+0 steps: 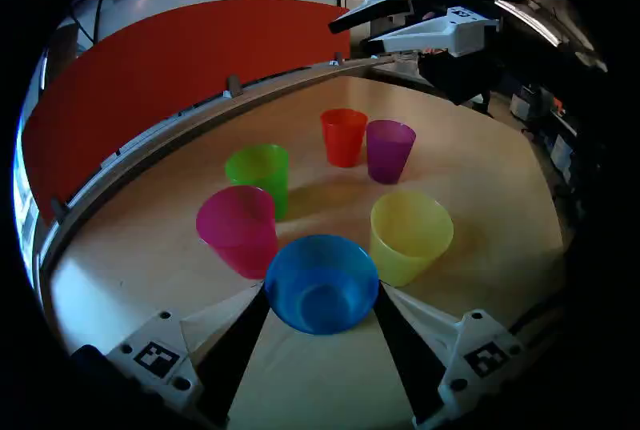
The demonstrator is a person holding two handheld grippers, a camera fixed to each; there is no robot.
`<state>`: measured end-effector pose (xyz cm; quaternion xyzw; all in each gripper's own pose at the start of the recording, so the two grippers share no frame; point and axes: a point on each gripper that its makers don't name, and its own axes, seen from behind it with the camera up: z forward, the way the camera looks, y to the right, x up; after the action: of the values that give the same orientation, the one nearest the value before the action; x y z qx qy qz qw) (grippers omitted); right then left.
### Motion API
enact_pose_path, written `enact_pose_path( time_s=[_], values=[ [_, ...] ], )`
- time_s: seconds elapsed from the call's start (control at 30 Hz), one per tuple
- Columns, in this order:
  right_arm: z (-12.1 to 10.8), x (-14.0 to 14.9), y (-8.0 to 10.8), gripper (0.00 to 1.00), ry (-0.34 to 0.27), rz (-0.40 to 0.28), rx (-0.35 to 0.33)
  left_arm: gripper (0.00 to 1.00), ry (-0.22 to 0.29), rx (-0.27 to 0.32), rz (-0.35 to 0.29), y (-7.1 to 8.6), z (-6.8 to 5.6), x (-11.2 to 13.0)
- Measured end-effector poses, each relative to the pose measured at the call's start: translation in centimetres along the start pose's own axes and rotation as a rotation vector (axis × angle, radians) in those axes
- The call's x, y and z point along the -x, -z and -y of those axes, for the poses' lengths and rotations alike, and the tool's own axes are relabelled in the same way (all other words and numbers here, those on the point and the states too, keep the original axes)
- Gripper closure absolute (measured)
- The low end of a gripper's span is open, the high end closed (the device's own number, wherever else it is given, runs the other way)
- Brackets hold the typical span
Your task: Pour water
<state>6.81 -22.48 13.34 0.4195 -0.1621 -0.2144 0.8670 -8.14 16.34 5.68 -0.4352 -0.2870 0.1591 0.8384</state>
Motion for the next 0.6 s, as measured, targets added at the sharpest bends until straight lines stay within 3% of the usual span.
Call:
enact_pose_path(
  time_s=[0.6],
  values=[
    [0.35,0.17,-1.02,0.00,-0.021,0.006,-0.007,0.14,0.021,-0.014,-0.041,0.55,0.16,-0.53]
  ],
)
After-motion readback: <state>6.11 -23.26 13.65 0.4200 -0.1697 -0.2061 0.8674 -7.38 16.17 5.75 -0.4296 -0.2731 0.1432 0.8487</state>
